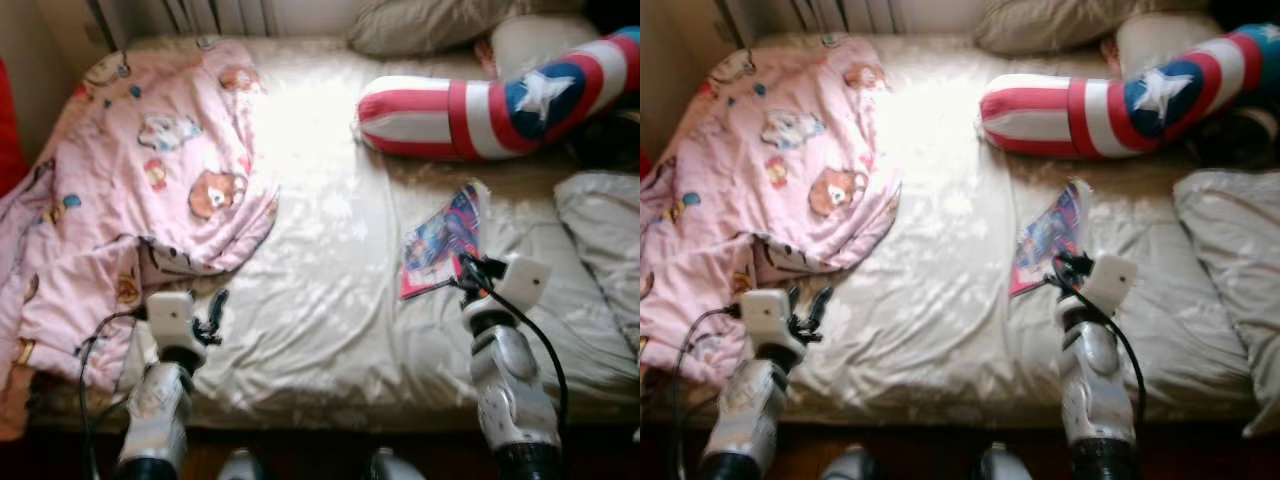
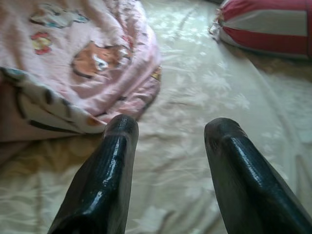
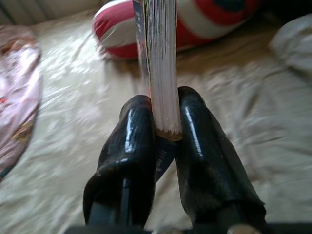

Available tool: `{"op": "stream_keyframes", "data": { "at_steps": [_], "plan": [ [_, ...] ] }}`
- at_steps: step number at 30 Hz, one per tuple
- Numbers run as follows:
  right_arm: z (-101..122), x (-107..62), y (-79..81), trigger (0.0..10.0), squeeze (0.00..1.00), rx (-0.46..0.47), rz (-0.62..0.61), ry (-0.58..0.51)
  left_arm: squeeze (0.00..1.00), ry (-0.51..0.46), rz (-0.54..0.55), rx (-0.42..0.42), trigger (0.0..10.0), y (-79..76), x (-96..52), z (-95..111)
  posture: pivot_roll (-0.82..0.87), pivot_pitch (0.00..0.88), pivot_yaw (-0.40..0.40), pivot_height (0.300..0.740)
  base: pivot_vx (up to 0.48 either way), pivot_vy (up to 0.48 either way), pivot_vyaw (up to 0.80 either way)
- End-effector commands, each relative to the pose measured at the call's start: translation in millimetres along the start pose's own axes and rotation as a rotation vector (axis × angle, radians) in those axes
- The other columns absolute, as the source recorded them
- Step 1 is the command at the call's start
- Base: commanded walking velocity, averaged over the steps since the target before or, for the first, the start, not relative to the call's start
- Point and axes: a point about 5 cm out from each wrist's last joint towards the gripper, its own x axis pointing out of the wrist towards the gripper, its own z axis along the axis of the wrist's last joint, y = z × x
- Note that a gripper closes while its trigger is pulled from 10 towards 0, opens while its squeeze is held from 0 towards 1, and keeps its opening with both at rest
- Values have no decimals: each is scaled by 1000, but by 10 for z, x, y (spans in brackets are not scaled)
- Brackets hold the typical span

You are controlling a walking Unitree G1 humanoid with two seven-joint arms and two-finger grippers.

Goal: Clean up the room

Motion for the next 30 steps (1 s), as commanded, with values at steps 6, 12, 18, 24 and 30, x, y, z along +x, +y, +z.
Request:
{"op": "stream_keyframes", "data": {
  "at_steps": [6,12,18,24,30],
  "plan": [
    [-4,-8,30,10000,0,-4,18,-7,0,39,21,10,10000,75,-69,-85,-4,206,-8,701,0,-363,0],
    [-45,-8,40,10000,0,-15,41,19,0,39,17,10,10000,68,-57,-79,-8,197,-4,701,0,-365,0],
    [-66,-18,35,10000,0,-20,45,25,0,41,13,11,10000,69,-61,-87,-12,185,0,701,0,-365,0],
    [-104,-25,34,10000,0,-24,61,42,0,50,5,7,10000,58,-62,-102,-13,167,3,701,0,-194,0],
    [-159,-47,16,10000,0,-39,59,70,0,48,-11,-13,10000,34,-65,-109,-17,160,5,701,0,0,0]
  ]
}}
